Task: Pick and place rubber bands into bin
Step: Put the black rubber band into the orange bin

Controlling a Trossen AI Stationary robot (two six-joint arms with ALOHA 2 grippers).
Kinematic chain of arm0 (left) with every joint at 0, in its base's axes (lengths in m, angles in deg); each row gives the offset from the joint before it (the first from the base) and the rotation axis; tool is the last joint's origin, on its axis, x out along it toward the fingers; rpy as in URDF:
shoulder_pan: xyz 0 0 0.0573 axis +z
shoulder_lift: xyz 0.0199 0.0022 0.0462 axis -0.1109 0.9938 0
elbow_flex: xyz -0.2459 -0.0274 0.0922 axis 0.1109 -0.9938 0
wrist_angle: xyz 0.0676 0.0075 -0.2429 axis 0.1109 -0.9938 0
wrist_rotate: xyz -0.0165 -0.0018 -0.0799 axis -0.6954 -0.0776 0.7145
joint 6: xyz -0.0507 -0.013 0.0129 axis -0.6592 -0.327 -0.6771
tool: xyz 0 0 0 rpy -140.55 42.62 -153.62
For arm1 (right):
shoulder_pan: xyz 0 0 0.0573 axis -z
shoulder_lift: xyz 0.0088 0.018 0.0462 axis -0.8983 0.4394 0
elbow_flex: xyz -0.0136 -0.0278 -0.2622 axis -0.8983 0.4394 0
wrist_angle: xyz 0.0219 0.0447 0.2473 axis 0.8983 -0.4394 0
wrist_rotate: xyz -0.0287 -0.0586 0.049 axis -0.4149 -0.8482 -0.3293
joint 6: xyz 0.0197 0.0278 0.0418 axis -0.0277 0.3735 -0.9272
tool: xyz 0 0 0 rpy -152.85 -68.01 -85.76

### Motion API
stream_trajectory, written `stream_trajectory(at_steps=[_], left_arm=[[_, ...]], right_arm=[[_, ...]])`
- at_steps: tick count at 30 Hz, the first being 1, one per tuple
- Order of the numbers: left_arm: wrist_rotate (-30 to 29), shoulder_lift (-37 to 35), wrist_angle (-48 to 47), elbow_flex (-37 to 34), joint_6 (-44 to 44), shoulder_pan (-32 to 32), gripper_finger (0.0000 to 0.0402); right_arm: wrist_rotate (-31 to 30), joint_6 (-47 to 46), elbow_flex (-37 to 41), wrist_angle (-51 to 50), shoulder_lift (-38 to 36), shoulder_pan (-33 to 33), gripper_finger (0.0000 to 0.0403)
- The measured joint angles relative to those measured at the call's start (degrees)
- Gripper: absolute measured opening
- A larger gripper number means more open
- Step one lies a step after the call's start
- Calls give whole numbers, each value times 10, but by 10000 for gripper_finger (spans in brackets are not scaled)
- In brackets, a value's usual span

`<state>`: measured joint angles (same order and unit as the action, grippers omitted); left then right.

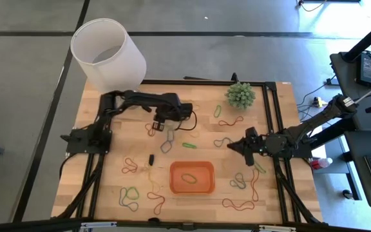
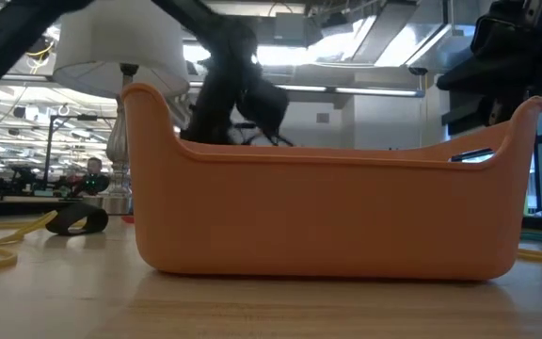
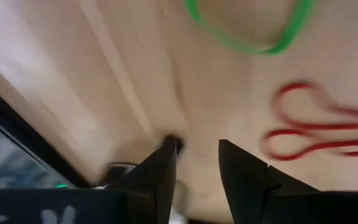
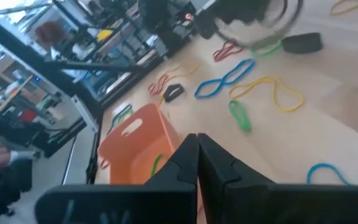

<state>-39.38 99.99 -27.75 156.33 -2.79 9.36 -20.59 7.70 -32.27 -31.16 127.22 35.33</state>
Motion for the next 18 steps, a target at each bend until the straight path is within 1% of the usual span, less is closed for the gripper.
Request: stream_trajectory(at_steps=[5,8,11,14,18], left_arm=[[-94,52,-7,6,104,9,118],[-114,77,-28,6,133,14,123],[-116,93,-57,6,133,20,132],[-107,105,-61,6,125,29,141],[-63,116,-59,6,118,39,149]], right_arm=[[-19,1,0,25,0,0,4],[-28,1,0,35,0,2,4],[-30,0,0,37,0,7,4],[-30,0,0,38,2,13,4],[-30,0,0,39,2,21,4]])
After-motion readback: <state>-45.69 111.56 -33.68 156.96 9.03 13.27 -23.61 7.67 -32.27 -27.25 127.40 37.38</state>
